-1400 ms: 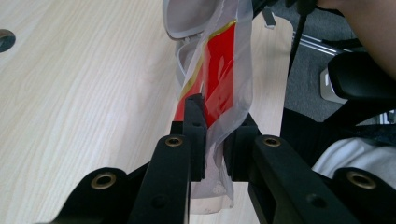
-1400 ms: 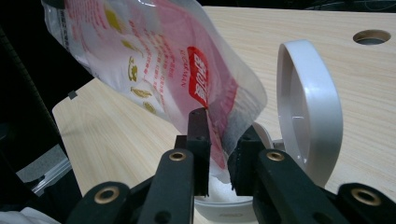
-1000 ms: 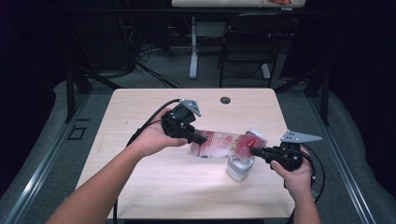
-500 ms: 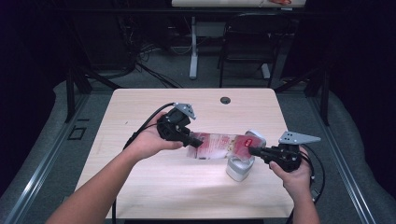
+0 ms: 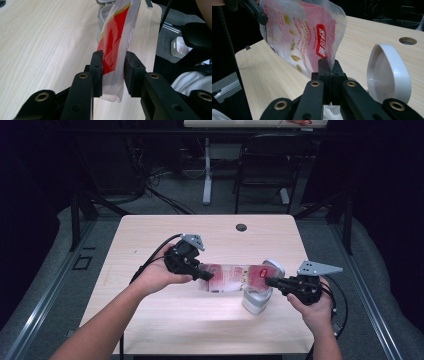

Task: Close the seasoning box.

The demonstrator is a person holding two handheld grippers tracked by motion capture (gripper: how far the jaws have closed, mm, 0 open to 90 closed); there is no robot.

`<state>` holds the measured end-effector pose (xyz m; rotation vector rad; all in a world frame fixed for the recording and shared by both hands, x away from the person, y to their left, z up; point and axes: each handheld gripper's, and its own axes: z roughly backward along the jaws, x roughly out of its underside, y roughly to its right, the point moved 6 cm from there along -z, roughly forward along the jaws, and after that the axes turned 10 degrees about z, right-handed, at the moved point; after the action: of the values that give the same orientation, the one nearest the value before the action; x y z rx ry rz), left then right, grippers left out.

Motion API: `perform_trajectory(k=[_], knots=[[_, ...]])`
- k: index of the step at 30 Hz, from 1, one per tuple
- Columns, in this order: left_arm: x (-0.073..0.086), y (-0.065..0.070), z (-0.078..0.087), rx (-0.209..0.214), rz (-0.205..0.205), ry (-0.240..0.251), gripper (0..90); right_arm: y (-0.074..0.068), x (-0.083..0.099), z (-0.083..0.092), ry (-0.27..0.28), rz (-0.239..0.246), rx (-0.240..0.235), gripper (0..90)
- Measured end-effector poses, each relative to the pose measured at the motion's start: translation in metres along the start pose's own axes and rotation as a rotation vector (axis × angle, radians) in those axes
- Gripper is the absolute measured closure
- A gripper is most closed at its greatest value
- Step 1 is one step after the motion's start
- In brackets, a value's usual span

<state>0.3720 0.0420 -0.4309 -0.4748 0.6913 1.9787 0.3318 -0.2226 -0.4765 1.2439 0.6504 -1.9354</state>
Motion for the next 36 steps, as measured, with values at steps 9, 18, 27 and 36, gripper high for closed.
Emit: perform_trajectory(k=[9, 18, 27, 36], knots=[[-0.002, 0.000, 0.001, -0.001, -0.013, 0.009, 65.3, 0.000, 0.000, 0.001, -0.003, 0.008, -0.003, 90.0], [-0.005, 0.002, 0.003, -0.007, -0.016, 0.013, 60.8, -0.001, 0.000, 0.002, -0.002, 0.012, -0.011, 90.0], [-0.008, 0.002, 0.010, -0.027, -0.019, 0.034, 66.0, -0.001, 0.000, 0.002, -0.008, 0.026, -0.011, 90.0], [-0.007, 0.005, 0.017, -0.056, -0.038, 0.027, 74.7, -0.002, -0.001, 0.002, -0.012, 0.032, -0.010, 90.0]])
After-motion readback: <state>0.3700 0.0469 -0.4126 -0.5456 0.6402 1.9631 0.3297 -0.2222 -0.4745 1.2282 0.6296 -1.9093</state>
